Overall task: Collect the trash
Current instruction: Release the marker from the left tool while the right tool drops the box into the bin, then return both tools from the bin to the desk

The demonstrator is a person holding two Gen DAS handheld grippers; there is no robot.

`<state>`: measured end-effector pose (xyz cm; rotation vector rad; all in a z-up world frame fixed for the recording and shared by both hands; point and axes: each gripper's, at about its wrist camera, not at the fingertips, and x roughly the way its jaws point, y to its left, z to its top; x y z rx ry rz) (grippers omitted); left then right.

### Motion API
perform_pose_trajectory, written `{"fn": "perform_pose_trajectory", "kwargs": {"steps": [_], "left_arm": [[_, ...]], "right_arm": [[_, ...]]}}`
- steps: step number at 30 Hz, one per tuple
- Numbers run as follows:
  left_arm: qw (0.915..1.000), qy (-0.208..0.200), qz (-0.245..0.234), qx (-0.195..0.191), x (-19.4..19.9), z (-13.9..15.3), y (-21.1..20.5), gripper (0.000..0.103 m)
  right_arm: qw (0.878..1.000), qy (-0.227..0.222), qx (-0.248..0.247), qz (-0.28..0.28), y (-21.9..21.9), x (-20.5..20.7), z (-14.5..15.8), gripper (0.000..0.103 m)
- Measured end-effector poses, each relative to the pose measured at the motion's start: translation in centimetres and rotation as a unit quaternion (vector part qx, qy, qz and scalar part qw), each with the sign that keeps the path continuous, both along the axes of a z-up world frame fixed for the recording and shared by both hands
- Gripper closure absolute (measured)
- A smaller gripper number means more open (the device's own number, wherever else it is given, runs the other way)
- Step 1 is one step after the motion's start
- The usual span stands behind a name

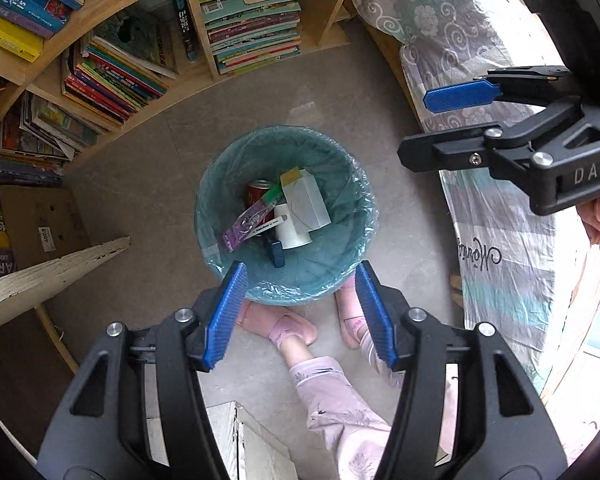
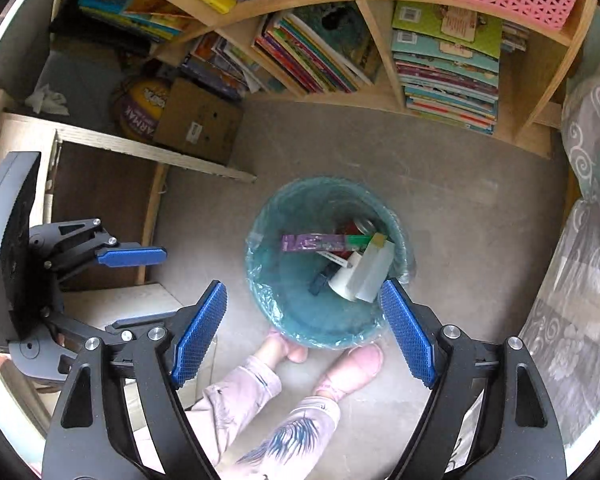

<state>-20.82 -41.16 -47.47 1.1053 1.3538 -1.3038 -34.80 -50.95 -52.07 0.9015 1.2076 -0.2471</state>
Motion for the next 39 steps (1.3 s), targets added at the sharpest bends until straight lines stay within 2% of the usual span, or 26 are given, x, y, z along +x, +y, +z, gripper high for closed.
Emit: {"fn": "perform_pose_trajectory", "kwargs": {"steps": [8, 13, 14, 18, 21, 25, 29, 34, 39], "left_arm": [[0.9998, 0.008, -0.012, -0.012, -1.4, 3.3, 0.1, 0.043], [0.9994, -0.007, -0.024, -0.025, -2.7, 6.6, 0.3, 0.021], [0.9993, -0.008, -0.028, -0.025, -3.0, 7.4, 0.3, 0.013], [0.998, -0.021, -0.044, -0.04, -3.9, 10.9, 1.0, 0.007], [0.9972, -0.035, -0.047, -0.046, -4.3, 13.3, 1.6, 0.007], [0.9977, -0.029, -0.039, -0.047, -4.4, 16.2, 2.1, 0.007], [0.9957, -0.057, -0.034, -0.065, -4.3, 19.6, 2.8, 0.007], [0.9934, -0.066, 0.01, -0.094, -2.2, 24.2, 4.1, 0.007], [0.987, -0.094, 0.06, -0.116, 0.8, 28.1, 5.8, 0.007]], "right_arm": [[1.0, -0.008, -0.012, 0.011, -0.5, -1.0, 3.7, 0.022], [0.999, -0.014, -0.037, 0.008, -0.5, -1.6, 7.8, 0.014], [0.999, -0.015, -0.042, 0.01, -0.4, -1.6, 8.6, 0.014], [0.997, -0.02, -0.074, 0.026, 0.1, -1.9, 12.6, 0.013], [0.996, -0.027, -0.086, 0.028, 0.0, -2.2, 15.3, 0.012], [0.992, -0.036, -0.115, 0.032, 0.5, -2.2, 18.5, 0.01], [0.991, -0.048, -0.111, 0.06, 1.1, -1.5, 21.5, 0.009], [0.989, -0.05, -0.116, 0.072, 1.6, 0.2, 25.2, 0.007], [0.982, -0.08, -0.142, 0.092, 2.0, 2.9, 29.5, 0.007]]}}
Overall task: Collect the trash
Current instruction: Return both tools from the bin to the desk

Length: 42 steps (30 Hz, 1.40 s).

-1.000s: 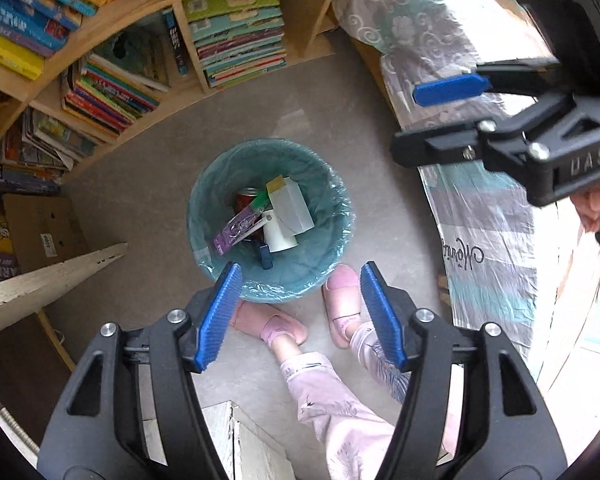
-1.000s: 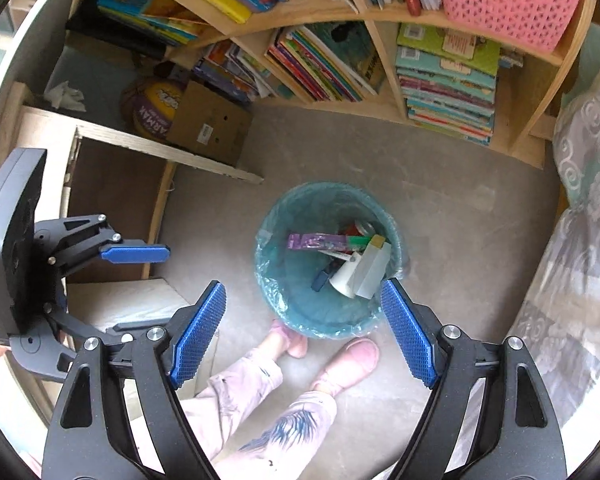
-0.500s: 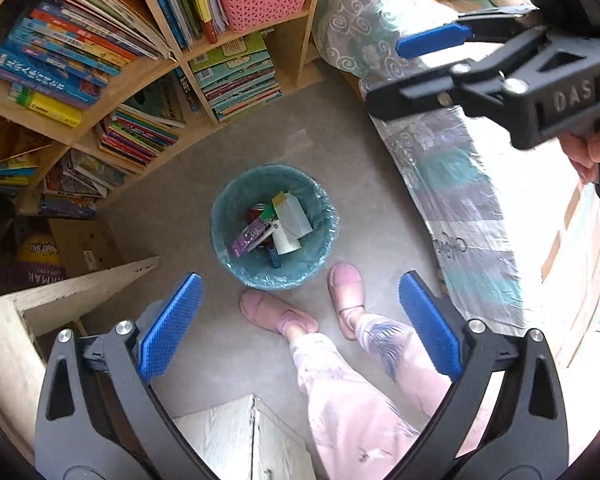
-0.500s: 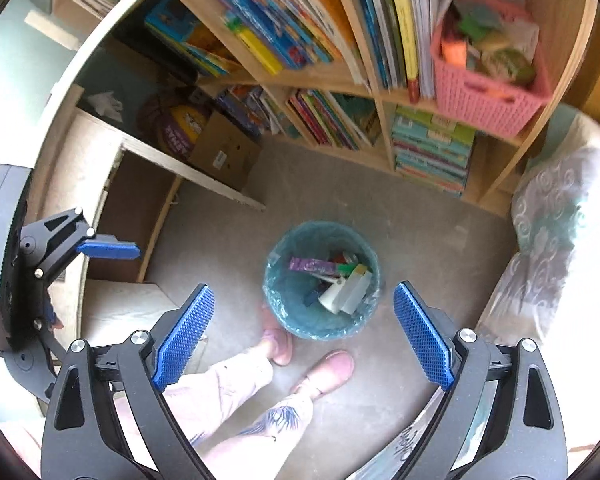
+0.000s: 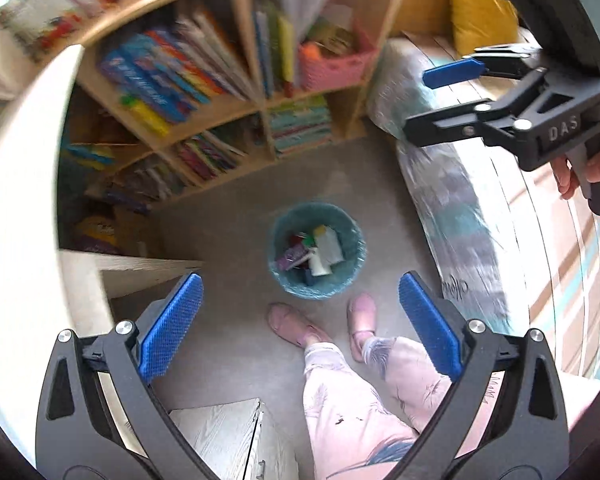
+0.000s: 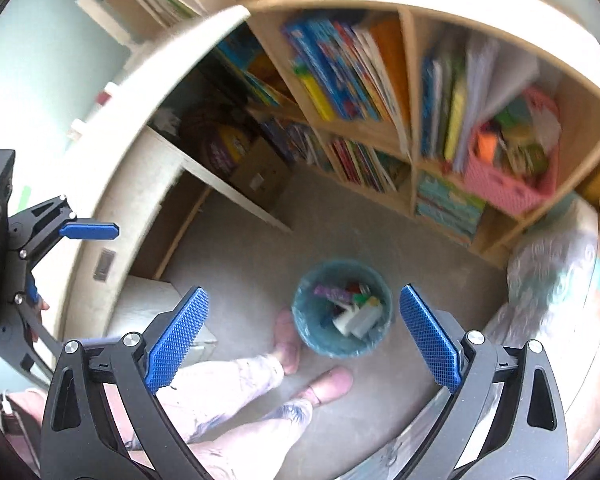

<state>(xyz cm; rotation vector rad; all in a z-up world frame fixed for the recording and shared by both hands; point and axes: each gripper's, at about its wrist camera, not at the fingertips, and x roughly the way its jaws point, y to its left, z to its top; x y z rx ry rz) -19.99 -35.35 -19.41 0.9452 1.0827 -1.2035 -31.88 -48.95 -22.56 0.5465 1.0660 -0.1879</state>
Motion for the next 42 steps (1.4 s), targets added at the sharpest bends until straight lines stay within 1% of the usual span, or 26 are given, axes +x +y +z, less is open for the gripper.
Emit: {"fn": "perform_pose_trajectory", "kwargs": {"steps": [2, 3, 5, 7, 11, 14, 16, 20, 22, 25, 28, 29, 31, 35, 37, 38, 42], "left_arm": [[0.9997, -0.004, 0.022, -0.012, 1.3, 1.3, 0.7, 0.007], [0.9994, -0.004, 0.031, -0.017, 1.9, 1.8, 1.0, 0.007], [0.998, 0.003, 0.058, -0.025, 3.7, 2.8, 1.8, 0.007], [0.9963, 0.004, 0.08, -0.032, 5.1, 3.7, 2.6, 0.007], [0.9907, -0.018, 0.123, -0.056, 7.7, 5.8, 4.6, 0.007], [0.9858, -0.018, 0.154, -0.065, 9.9, 6.7, 6.1, 0.007], [0.9829, -0.021, 0.169, -0.071, 11.0, 7.2, 7.2, 0.007], [0.9752, -0.038, 0.205, -0.075, 13.8, 8.1, 9.7, 0.007], [0.9716, -0.035, 0.22, -0.081, 15.4, 8.5, 10.9, 0.007], [0.9658, -0.038, 0.242, -0.084, 16.9, 8.8, 12.8, 0.007], [0.9577, -0.055, 0.268, -0.091, 19.0, 9.2, 14.7, 0.007], [0.9533, -0.059, 0.281, -0.094, 19.8, 9.4, 15.6, 0.007], [0.9469, -0.061, 0.3, -0.099, 21.0, 9.6, 16.8, 0.007], [0.9313, -0.064, 0.343, -0.105, 23.9, 9.9, 19.3, 0.007], [0.926, -0.067, 0.356, -0.108, 24.8, 10.2, 20.6, 0.007], [0.9217, -0.071, 0.366, -0.107, 25.5, 10.3, 21.3, 0.007], [0.9095, -0.076, 0.394, -0.11, 27.3, 10.5, 23.4, 0.007]], "right_arm": [[1.0, -0.008, -0.009, 0.01, 0.2, 1.2, 1.4, 0.006], [1.0, -0.016, -0.004, 0.017, 0.3, 1.9, 2.1, 0.006], [0.999, -0.022, 0.002, 0.026, 0.3, 3.3, 3.2, 0.006], [0.999, -0.033, -0.006, 0.036, 0.4, 4.7, 4.4, 0.006], [0.996, -0.058, -0.018, 0.062, 0.9, 8.1, 7.2, 0.006], [0.993, -0.071, -0.03, 0.087, 1.7, 10.6, 8.9, 0.006], [0.99, -0.071, -0.041, 0.115, 2.7, 12.7, 9.8, 0.006], [0.979, -0.074, -0.053, 0.181, 5.1, 16.9, 11.0, 0.006], [0.974, -0.079, -0.062, 0.201, 6.2, 18.9, 11.5, 0.006], [0.969, -0.092, -0.06, 0.222, 7.8, 21.7, 12.3, 0.006], [0.961, -0.099, -0.062, 0.251, 10.1, 25.0, 13.2, 0.006], [0.959, -0.1, -0.064, 0.259, 10.7, 25.9, 13.4, 0.006], [0.953, -0.101, -0.068, 0.279, 12.2, 28.0, 13.8, 0.006], [0.941, -0.106, -0.07, 0.312, 15.1, 31.7, 14.1, 0.006], [0.935, -0.11, -0.074, 0.328, 16.5, 33.6, 14.3, 0.006], [0.933, -0.112, -0.075, 0.334, 17.3, 34.4, 14.4, 0.006], [0.922, -0.115, -0.076, 0.363, 20.3, 37.5, 14.8, 0.006]]}}
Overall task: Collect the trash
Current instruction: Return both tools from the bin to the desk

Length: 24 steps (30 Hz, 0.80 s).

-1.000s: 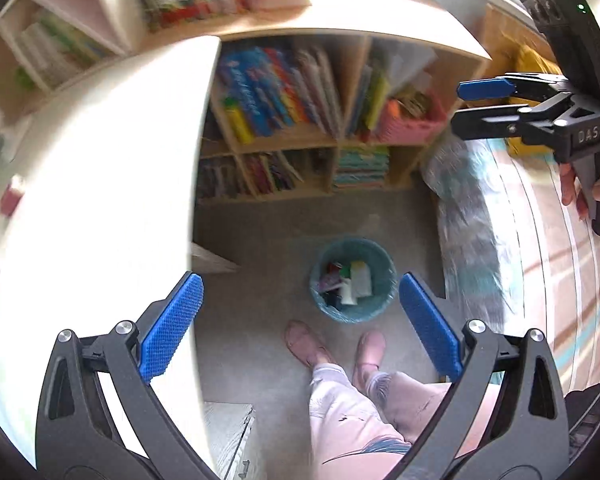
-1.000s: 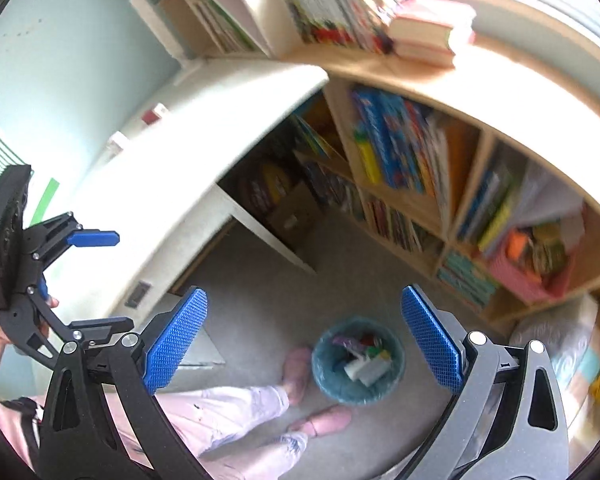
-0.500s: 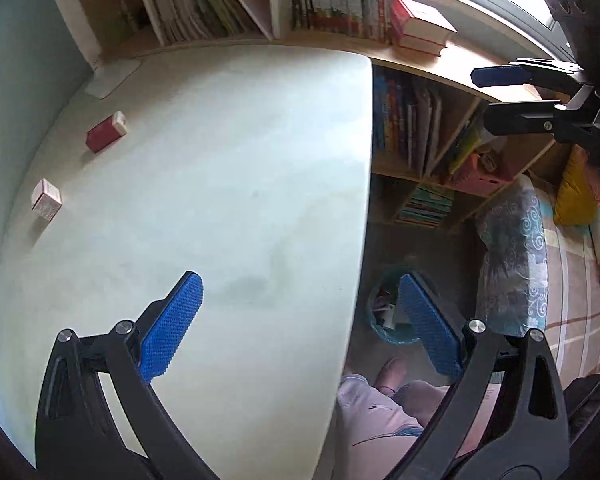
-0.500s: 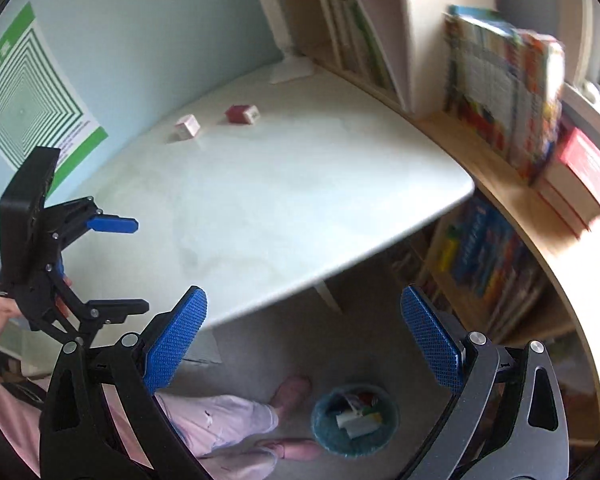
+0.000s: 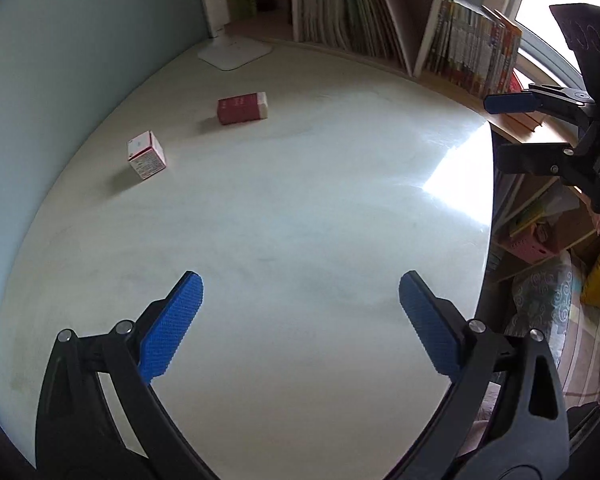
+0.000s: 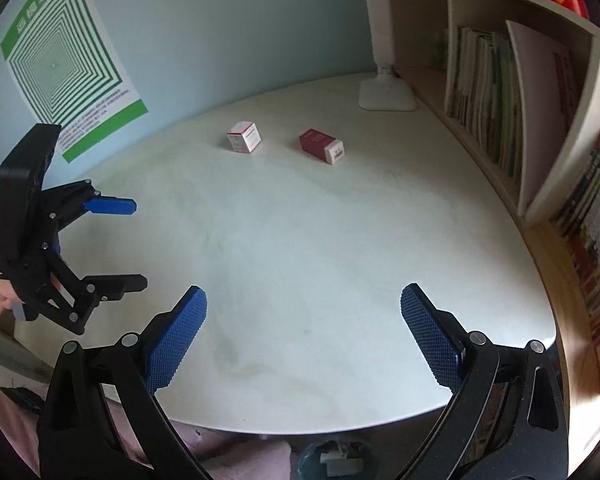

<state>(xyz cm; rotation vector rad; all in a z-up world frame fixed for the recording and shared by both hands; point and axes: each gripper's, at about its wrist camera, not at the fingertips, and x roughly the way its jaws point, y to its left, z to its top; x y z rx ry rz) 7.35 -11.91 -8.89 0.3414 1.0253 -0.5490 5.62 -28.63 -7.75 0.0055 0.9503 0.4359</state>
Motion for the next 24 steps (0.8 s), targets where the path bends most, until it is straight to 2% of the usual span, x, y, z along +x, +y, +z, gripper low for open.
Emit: {"fn": "perform_pose_trajectory", "kwargs": {"steps": [6, 13, 24], "left_arm": [[0.9991, -0.002, 0.042, -0.01, 1.8, 0.5, 2.6, 0.007], [0.9971, 0.001, 0.076, -0.011, 4.9, 0.2, 4.4, 0.007], [0.9912, 0.009, 0.132, -0.005, 12.4, -1.3, 4.0, 0.007]], "right_arm": [[0.999, -0.003, -0.016, 0.041, 2.9, 3.3, 0.4, 0.006], [0.997, -0.008, -0.029, 0.072, 3.5, 7.3, 0.2, 0.006], [0.988, -0.005, -0.053, 0.146, 4.5, 17.0, -2.6, 0.006]]}}
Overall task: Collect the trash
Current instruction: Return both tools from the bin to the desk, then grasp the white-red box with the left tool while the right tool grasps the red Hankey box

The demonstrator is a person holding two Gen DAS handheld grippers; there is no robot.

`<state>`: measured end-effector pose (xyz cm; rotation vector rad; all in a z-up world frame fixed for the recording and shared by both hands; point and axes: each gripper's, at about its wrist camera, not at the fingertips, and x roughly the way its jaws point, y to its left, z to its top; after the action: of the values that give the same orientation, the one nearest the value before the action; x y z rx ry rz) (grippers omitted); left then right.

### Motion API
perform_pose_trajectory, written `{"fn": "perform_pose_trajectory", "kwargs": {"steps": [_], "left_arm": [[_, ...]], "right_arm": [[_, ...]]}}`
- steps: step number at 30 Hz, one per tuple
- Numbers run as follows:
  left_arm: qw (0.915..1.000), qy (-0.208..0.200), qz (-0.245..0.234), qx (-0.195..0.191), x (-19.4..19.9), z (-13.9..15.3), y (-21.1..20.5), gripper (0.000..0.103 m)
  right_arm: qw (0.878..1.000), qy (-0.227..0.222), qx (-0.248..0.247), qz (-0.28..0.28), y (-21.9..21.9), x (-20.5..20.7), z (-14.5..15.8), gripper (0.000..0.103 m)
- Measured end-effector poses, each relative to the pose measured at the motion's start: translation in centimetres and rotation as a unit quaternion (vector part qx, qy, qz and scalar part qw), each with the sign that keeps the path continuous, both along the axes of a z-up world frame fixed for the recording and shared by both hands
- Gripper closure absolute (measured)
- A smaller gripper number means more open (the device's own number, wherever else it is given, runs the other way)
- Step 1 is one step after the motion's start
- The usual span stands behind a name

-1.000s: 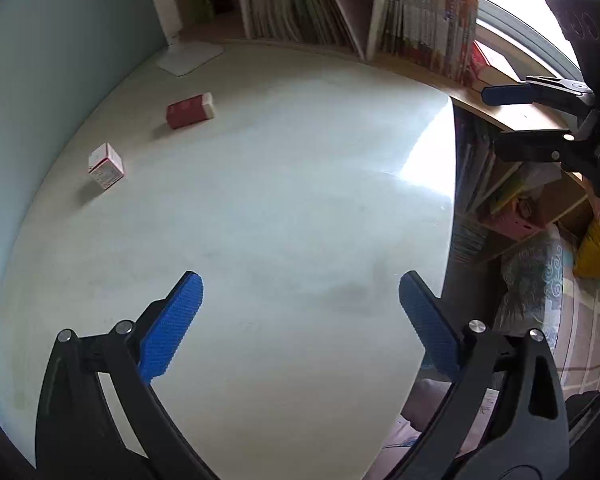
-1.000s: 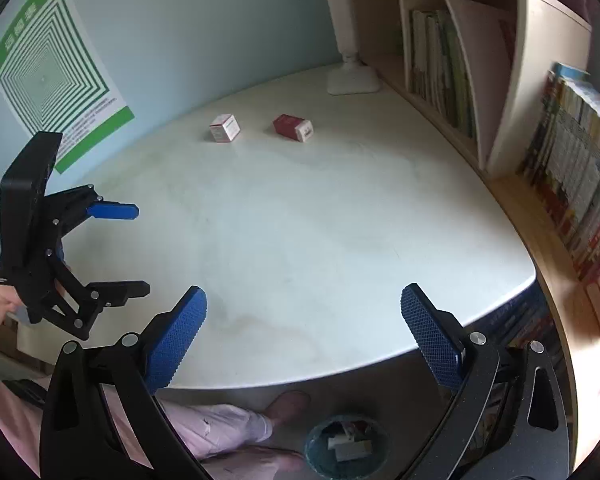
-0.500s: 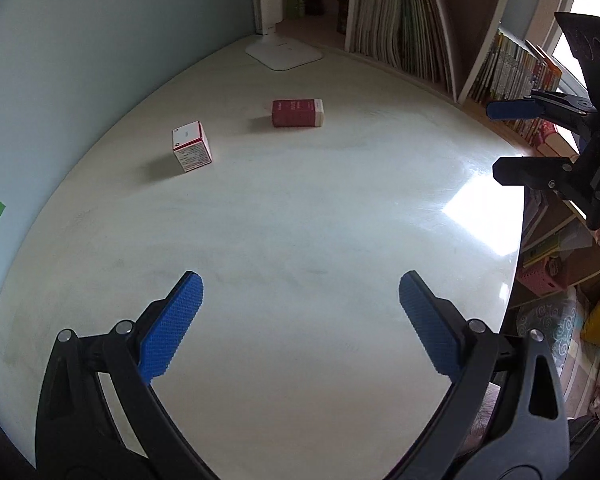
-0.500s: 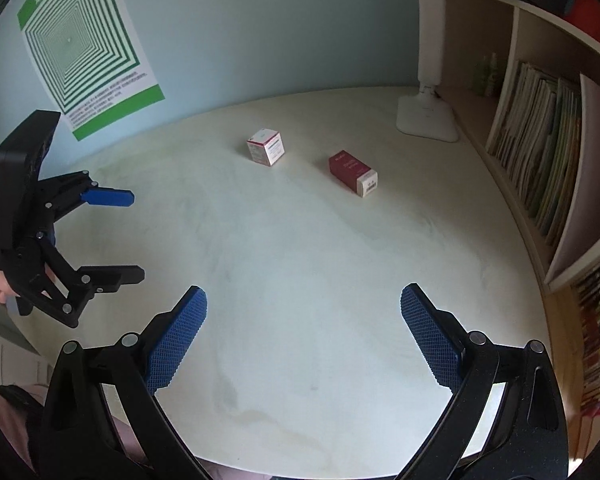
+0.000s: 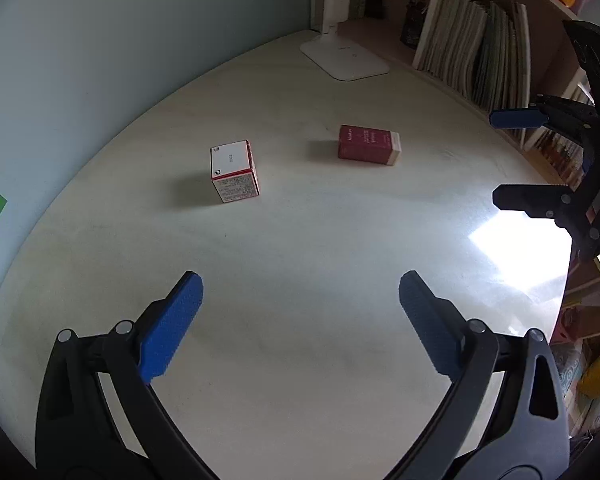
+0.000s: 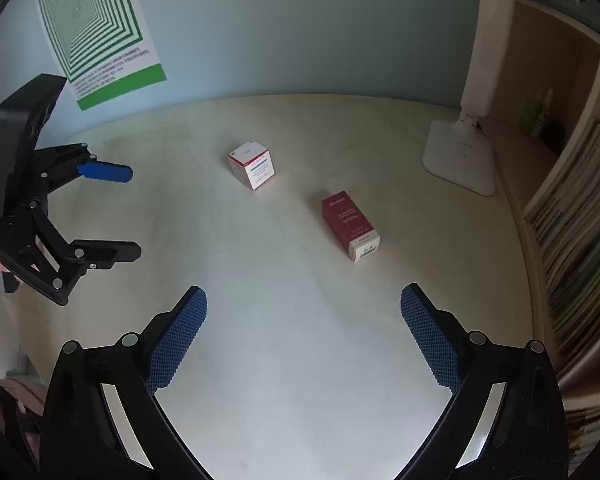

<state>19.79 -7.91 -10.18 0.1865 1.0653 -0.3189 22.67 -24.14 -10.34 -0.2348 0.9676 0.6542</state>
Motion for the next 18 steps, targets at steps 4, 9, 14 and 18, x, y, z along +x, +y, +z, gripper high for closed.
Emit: {"fn": "perform_pose_trajectory", "kwargs": {"steps": [4, 9, 14, 18], "left_arm": [[0.9996, 0.009, 0.027, 0.002, 3.3, -1.1, -0.2, 0.007], [0.9987, 0.015, 0.048, 0.007, 6.2, -1.8, -0.5, 0.007], [0.998, 0.028, 0.056, 0.009, 8.3, -3.0, -0.5, 0.007], [0.9977, 0.033, 0.058, 0.013, 9.6, -3.7, -0.4, 0.007]], "right_arm": [[1.0, 0.008, -0.001, 0.02, 0.3, 3.2, -1.3, 0.006], [0.999, 0.024, -0.001, 0.041, 0.7, 6.2, -2.9, 0.006], [0.997, 0.038, -0.004, 0.06, 1.3, 8.0, -4.2, 0.007], [0.997, 0.04, -0.007, 0.073, 1.8, 9.0, -5.0, 0.008]]}}
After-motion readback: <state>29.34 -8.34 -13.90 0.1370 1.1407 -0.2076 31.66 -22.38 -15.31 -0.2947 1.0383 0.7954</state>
